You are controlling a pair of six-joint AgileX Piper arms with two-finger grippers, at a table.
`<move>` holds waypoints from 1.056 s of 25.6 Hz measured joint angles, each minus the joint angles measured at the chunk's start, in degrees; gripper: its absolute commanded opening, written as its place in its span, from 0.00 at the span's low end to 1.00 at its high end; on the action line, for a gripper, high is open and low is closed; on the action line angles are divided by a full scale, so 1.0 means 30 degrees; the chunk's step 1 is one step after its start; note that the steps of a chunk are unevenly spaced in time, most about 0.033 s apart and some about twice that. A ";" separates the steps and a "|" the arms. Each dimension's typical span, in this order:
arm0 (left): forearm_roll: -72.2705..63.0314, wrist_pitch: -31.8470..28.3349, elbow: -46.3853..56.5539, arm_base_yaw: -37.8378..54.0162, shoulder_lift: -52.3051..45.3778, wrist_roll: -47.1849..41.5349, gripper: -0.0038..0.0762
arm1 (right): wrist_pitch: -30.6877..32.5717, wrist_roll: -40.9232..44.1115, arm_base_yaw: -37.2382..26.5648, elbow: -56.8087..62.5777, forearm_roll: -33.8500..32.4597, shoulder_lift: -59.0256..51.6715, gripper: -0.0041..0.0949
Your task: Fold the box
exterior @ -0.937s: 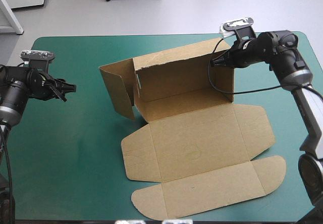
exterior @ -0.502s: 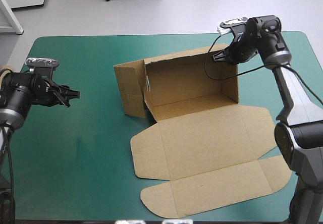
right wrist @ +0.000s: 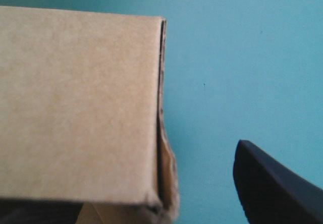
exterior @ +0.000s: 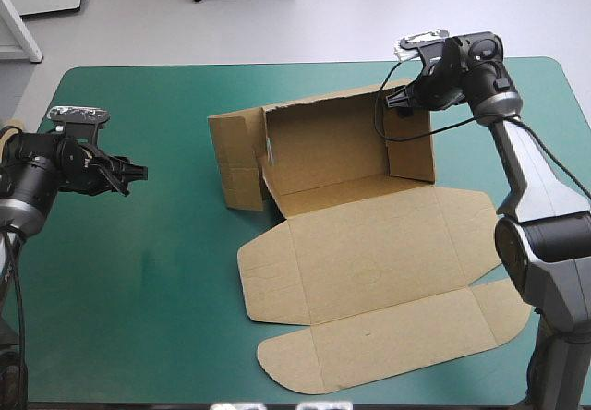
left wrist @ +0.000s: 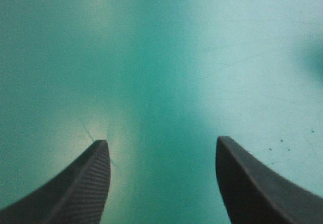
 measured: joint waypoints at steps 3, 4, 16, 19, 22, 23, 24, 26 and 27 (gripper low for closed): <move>0.0000 0.0000 0.0000 0.0000 0.0000 0.0291 0.60 | 0.1239 -0.0017 0.0000 -0.0172 0.0000 -0.1911 0.74; 0.0000 -0.0018 0.0000 0.0000 0.0000 0.0305 0.60 | 0.1551 -0.0036 0.0000 -0.0172 0.0000 -0.2322 0.73; -0.0738 -0.0216 0.0014 0.0000 -0.0036 0.0598 0.60 | -0.3309 -0.0516 0.0041 1.3444 0.1042 -1.4871 0.64; -0.0738 -0.0216 0.0020 0.0000 -0.0036 0.0741 0.60 | -0.5993 -0.0574 0.0061 1.6677 0.1042 -1.6613 0.64; -0.0738 -0.0171 0.0020 0.0000 -0.0036 0.0799 0.60 | -0.7772 -0.0598 0.0061 1.8338 0.1107 -1.6620 0.64; -0.0768 -0.0152 0.0020 0.0000 -0.0036 0.0799 0.60 | -0.8216 -0.0598 0.0061 1.8502 0.1107 -1.6278 0.64; -0.0806 -0.0136 0.0020 0.0000 -0.0036 0.0799 0.60 | -0.8601 -0.0618 0.0061 1.8529 0.1107 -1.5912 0.65; -0.0866 -0.0098 0.0020 0.0000 -0.0036 0.0799 0.60 | -0.9269 -0.0758 0.0061 1.8398 0.1121 -1.4780 0.66; -0.0866 -0.0098 0.0020 0.0000 -0.0036 0.0799 0.60 | -0.9432 -0.0834 0.0077 1.8239 0.1121 -1.4101 0.66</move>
